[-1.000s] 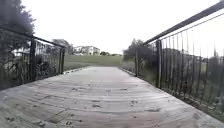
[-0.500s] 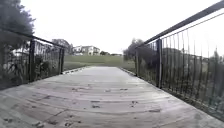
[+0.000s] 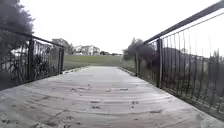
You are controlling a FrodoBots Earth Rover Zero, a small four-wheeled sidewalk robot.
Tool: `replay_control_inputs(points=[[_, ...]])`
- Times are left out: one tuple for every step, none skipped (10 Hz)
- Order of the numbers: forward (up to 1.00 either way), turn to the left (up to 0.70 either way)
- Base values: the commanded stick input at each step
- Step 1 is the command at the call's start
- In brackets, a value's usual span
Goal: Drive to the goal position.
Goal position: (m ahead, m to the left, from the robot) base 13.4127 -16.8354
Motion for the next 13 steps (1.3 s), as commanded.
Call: replay_control_inputs(points=[[0.09,0.00],[0.09,0.00],[0.09,0.00],[0.09,0.00],[0.09,0.00],[0.09,0.00],[0.09,0.00],[0.09,0.00],[0.09,0.00],[0.09,0.00],[0.09,0.00],[0.09,0.00],[0.09,0.00]])
